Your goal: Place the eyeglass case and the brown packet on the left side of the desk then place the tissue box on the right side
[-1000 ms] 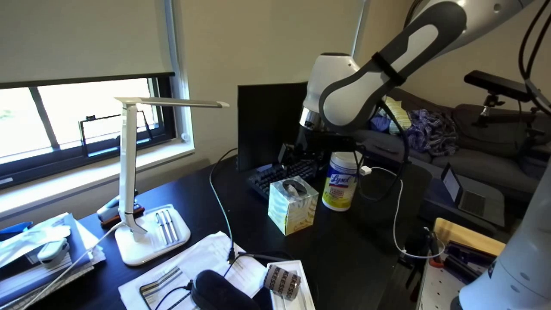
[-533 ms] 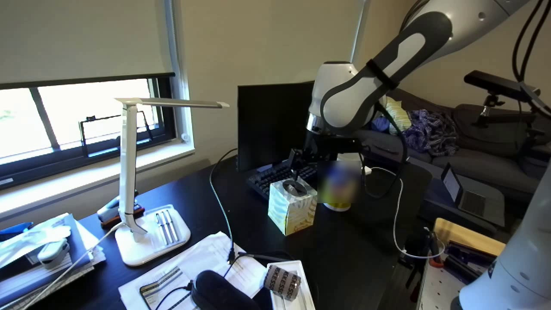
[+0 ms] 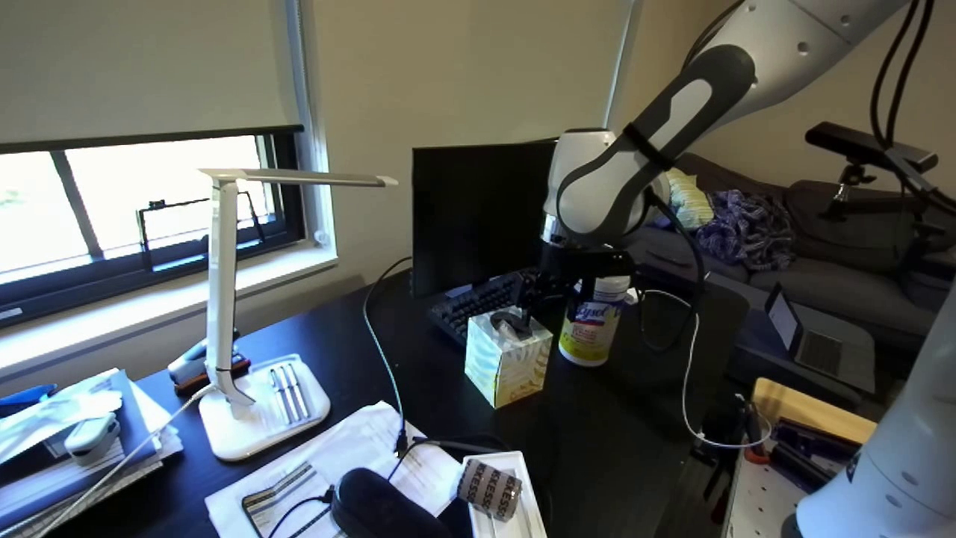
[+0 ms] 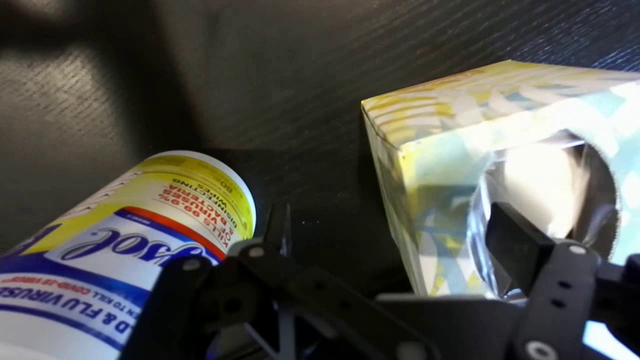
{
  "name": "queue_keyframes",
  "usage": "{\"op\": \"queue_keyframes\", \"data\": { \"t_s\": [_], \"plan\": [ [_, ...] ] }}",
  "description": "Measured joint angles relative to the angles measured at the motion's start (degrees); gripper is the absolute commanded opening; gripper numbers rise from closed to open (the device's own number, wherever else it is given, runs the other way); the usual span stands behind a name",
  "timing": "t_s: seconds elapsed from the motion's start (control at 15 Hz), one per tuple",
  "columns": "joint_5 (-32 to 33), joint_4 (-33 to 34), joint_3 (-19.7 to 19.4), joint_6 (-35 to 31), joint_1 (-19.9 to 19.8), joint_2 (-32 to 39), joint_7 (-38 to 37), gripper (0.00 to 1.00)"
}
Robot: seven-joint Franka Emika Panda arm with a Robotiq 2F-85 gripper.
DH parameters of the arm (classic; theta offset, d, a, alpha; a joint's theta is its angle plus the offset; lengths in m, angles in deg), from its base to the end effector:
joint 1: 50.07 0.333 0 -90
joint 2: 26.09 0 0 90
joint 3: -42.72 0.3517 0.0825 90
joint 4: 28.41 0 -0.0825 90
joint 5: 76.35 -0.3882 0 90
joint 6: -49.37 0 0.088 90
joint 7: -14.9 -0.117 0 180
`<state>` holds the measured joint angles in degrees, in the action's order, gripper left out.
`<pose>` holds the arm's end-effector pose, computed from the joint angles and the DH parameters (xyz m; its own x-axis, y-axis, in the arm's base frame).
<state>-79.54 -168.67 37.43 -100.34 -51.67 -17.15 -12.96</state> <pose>0.4911 -0.0608 0.2605 0.7941 -0.6078 0.0018 -0.6077 -0.7940 -0.0170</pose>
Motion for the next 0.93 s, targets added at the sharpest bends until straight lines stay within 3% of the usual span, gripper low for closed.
{"op": "queue_keyframes", "data": {
  "t_s": [0.33, 0.8, 0.87, 0.93],
  "plan": [
    [0.0, 0.0, -1.13, -2.96, -0.11, 0.69, 1.01, 1.0],
    [-4.08, 1.03, 0.77, -5.73, -0.12, 3.81, 9.97, 1.0],
    [-4.99, 1.45, 1.22, -5.87, -0.13, 4.38, 10.78, 0.75],
    [-5.54, 1.78, 1.58, -5.94, -0.12, 4.86, 11.31, 0.73]
  ]
}}
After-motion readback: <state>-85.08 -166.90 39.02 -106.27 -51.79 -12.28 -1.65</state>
